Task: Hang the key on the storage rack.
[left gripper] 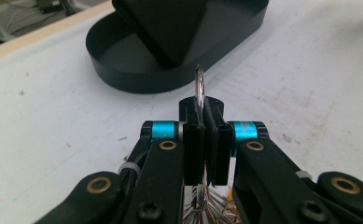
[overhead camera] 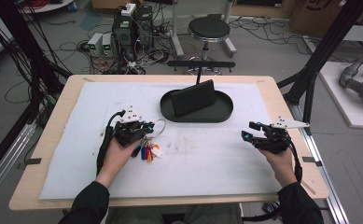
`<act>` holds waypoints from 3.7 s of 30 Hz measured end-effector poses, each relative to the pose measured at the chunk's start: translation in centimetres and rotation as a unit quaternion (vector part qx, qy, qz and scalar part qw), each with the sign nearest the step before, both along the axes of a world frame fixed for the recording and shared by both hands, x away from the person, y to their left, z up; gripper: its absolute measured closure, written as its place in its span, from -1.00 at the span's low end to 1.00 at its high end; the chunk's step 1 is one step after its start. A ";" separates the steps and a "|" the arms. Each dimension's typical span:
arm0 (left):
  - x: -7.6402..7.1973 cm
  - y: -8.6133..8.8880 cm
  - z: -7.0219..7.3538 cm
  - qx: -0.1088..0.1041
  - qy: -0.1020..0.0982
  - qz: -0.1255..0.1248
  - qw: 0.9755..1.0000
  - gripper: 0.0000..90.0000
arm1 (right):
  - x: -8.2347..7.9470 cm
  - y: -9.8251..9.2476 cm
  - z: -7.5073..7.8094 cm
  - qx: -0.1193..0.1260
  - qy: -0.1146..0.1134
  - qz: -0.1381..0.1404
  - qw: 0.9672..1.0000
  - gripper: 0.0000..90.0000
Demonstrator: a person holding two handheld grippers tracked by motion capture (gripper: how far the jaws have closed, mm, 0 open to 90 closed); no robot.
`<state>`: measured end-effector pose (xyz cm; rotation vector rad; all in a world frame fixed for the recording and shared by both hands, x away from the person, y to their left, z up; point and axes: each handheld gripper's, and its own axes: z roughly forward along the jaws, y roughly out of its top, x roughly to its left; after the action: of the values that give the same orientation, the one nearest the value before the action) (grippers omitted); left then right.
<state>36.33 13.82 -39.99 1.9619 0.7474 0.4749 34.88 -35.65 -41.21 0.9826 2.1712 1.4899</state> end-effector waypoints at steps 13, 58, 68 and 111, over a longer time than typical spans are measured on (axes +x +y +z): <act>-0.2 0.7 2.0 -0.071 -0.030 -0.016 0.997 0.93 | 0.1 0.0 0.0 0.003 0.003 -0.003 1.000 -0.15; 4.2 -5.3 9.6 -0.087 -0.091 -0.050 0.991 0.93 | 0.2 -0.3 0.0 0.009 -0.003 -0.010 1.000 -0.14; 6.3 -6.6 10.2 -0.101 -0.093 -0.048 0.989 0.93 | 0.2 -0.4 0.0 0.011 -0.002 -0.012 1.000 -0.14; 13.2 -10.3 7.5 -0.131 -0.063 0.003 0.989 0.92 | 0.3 -0.3 0.0 0.015 -0.001 -0.010 1.000 -0.14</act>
<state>49.53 3.54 -32.46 1.6692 0.6982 0.4741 35.17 -36.00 -41.24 1.0080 2.1374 1.5174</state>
